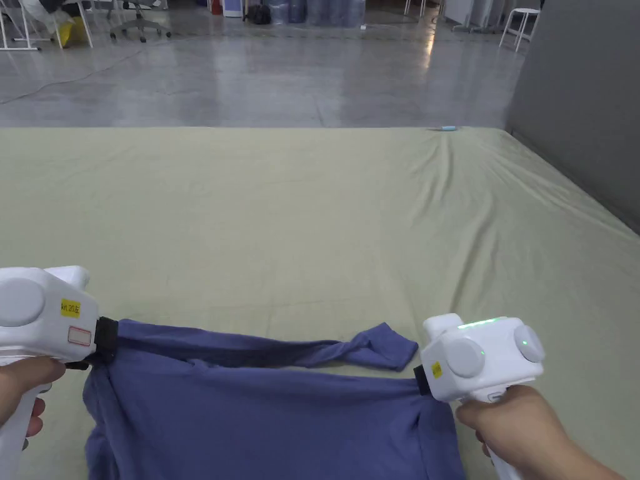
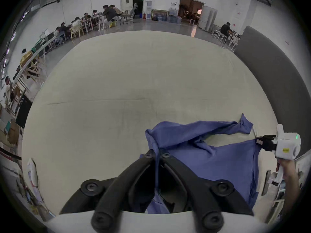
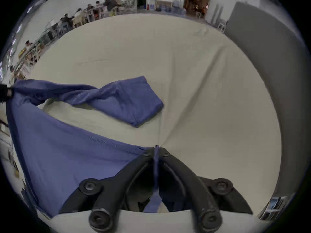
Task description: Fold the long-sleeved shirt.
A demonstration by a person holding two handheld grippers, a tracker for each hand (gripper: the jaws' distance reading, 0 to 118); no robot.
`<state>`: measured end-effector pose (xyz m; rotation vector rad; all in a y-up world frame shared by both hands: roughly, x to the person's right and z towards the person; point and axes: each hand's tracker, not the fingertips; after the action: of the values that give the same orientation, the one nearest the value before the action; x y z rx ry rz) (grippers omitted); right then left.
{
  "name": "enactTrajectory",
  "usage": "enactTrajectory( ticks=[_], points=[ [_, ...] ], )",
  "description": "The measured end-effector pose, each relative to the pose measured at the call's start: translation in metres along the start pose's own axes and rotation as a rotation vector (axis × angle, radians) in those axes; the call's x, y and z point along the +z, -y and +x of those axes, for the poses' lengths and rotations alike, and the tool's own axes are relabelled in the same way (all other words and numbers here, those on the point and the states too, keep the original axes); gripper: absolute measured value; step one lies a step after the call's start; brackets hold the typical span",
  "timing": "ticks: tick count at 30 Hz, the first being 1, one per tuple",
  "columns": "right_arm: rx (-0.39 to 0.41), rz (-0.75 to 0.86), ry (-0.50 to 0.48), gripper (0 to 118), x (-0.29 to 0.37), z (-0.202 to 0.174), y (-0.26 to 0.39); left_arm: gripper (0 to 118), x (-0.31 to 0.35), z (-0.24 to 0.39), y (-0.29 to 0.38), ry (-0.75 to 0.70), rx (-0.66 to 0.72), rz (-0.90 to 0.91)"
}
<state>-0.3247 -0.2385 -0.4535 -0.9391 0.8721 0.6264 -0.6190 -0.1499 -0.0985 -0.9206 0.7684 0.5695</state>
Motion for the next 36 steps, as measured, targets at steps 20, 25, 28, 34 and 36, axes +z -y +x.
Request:
enactTrajectory(
  ticks=[20,25,28,34,36],
  points=[
    [0.209,0.469,-0.041,0,0.325,0.040,-0.106,0,0.209,0.004,-0.093,0.060,-0.044,0.274],
    [0.237,0.580,0.073,0,0.377,0.036,-0.192,0,0.272,0.028,-0.168,0.006,-0.071,0.444],
    [0.208,0.635,0.120,0,0.403,0.036,-0.248,0,0.303,0.029,-0.229,-0.035,-0.049,0.525],
    [0.130,0.758,0.200,0,0.452,0.040,-0.338,0,0.377,0.039,-0.314,-0.071,-0.017,0.725],
    [0.036,0.823,0.188,0,0.474,0.046,-0.352,0,0.397,0.045,-0.314,-0.051,-0.021,0.782]
  ],
)
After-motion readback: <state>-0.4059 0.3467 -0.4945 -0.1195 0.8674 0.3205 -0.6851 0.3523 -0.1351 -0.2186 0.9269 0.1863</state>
